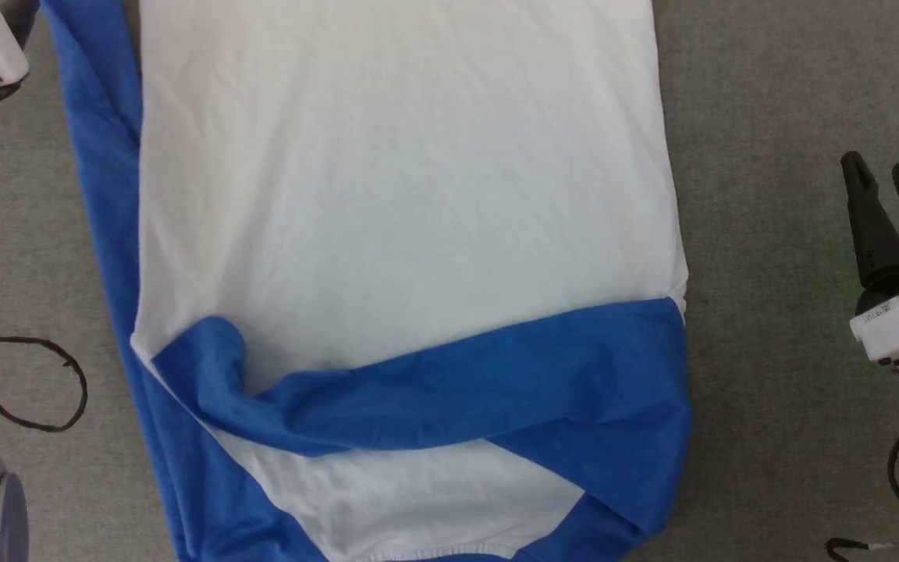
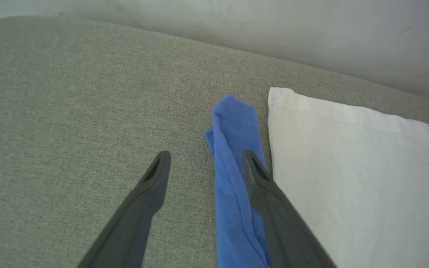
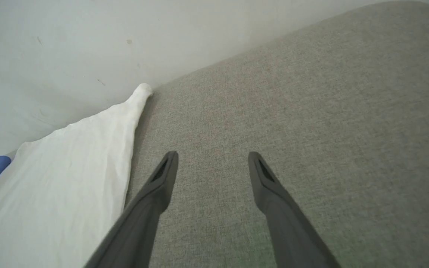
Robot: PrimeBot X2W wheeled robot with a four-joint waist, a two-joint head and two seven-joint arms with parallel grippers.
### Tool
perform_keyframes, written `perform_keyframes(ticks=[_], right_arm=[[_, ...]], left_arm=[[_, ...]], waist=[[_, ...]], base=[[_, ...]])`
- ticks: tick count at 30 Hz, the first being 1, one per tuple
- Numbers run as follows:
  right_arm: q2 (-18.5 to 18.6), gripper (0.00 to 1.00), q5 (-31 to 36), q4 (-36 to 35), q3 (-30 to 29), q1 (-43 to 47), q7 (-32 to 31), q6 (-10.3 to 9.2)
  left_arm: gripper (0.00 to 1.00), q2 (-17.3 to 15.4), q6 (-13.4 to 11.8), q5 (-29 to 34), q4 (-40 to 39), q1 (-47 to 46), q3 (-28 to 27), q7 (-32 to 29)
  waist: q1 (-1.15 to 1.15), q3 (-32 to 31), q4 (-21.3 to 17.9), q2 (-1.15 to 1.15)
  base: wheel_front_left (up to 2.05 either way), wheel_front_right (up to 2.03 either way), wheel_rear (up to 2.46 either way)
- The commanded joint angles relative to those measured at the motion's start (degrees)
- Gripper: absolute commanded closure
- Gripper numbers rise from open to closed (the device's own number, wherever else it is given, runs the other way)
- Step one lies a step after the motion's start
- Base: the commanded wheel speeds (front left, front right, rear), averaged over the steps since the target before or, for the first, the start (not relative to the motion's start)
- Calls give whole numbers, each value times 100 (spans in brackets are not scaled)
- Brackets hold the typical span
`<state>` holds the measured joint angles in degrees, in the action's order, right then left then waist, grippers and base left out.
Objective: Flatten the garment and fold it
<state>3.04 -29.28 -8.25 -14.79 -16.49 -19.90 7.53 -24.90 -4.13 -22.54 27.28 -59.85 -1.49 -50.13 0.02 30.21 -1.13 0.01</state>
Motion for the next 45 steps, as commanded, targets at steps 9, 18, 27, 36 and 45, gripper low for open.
perform_keyframes(ticks=[9,18,27,36,45], right_arm=[[-16,0,-66,-35,15,-125,72,-4],[-16,0,-66,134,114,-201,137,-4],[-16,0,-25,414,169,-127,172,-4],[-16,0,-88,678,109,277,189,-4],[-16,0,-190,855,133,606,234,-4]], left_arm=[[0,64,-353,-20,-405,133,16,-455],[100,73,-480,-137,-698,295,-189,-106],[100,-53,-698,-236,-141,533,-815,1107],[100,-131,-503,-477,376,1403,-1230,1815],[100,-158,-230,-675,243,2142,-1470,2225]], waist=[[-2,640,-174,-1],[-2,585,-126,-1],[-2,-245,223,-1],[-2,-1261,733,-1],[-2,-1835,996,-1]], base=[[0,0,0],[0,0,0],[0,0,0],[0,0,0],[0,0,0]])
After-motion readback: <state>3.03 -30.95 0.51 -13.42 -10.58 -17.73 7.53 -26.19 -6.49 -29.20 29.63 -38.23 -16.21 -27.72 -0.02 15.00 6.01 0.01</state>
